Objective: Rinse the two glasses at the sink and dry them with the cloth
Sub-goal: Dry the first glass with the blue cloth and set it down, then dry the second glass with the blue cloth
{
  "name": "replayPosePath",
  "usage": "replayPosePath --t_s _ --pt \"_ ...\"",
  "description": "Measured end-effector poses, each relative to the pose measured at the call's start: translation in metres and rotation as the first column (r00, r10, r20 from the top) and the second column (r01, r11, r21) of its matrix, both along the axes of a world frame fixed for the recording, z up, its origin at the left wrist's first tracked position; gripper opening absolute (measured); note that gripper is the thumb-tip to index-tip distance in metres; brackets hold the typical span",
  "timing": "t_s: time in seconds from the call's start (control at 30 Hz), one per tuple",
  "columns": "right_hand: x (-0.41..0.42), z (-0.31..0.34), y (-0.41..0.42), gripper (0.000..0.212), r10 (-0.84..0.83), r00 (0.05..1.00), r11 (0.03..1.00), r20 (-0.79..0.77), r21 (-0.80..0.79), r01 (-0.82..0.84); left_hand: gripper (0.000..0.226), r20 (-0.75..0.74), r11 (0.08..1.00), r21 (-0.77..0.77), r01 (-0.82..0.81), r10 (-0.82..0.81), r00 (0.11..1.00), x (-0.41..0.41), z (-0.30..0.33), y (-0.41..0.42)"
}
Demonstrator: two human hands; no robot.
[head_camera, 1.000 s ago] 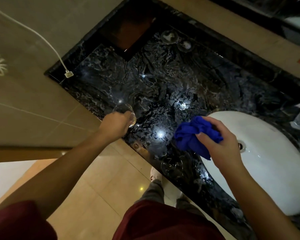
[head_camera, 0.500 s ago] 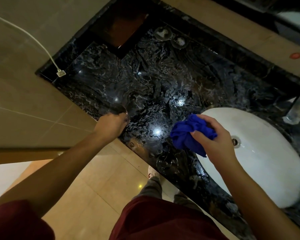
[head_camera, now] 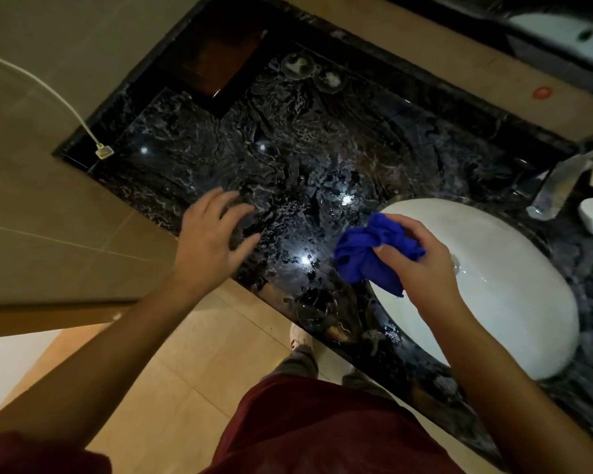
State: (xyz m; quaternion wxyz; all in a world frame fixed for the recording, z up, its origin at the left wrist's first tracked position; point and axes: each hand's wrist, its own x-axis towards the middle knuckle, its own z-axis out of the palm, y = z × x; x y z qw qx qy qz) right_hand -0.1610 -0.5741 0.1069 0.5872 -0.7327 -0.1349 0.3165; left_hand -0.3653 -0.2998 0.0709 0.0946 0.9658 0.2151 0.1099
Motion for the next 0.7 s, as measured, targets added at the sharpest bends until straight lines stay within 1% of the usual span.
replayPosePath --t_s 0.13,0.2,0.27,0.4,0.47,0.57,0.63,0.7 --pt "0.004 0.001 -0.017 0.040 -0.055 0.998 0.998 0.027 0.018 0.054 0.058 0.029 0.987 -0.069 0.144 -0.142 0.989 0.001 0.012 -0.055" --pt "0.005 -0.001 -0.027 0.041 -0.092 0.996 0.995 0.015 0.028 0.091 0.060 0.025 0.971 -0.111 0.212 -0.211 0.977 -0.003 0.012 -0.079" --pt "0.005 -0.004 -0.039 0.040 -0.119 0.993 0.992 -0.003 0.032 0.119 0.064 -0.013 0.965 -0.127 0.228 -0.232 0.973 -0.009 0.009 -0.099" --pt "0.002 -0.009 -0.062 0.039 -0.136 0.990 0.990 -0.040 0.040 0.138 0.064 -0.026 0.953 -0.122 0.278 -0.283 0.959 -0.027 -0.008 -0.130" --pt "0.000 -0.011 -0.073 0.038 -0.136 0.989 0.990 -0.062 0.027 0.138 0.069 -0.090 0.955 -0.120 0.271 -0.282 0.955 -0.033 -0.019 -0.144" --pt "-0.003 -0.013 -0.088 0.036 -0.121 0.991 0.993 -0.060 -0.004 0.121 0.075 -0.189 0.969 -0.113 0.221 -0.239 0.952 -0.039 -0.032 -0.160" --pt "-0.004 -0.014 -0.098 0.036 -0.108 0.993 0.994 -0.052 -0.016 0.107 0.073 -0.220 0.971 -0.110 0.213 -0.233 0.947 -0.037 -0.041 -0.166" --pt "-0.004 -0.016 -0.107 0.034 -0.100 0.993 0.995 -0.062 -0.022 0.098 0.074 -0.237 0.968 -0.140 0.208 -0.236 0.942 -0.032 -0.046 -0.169"
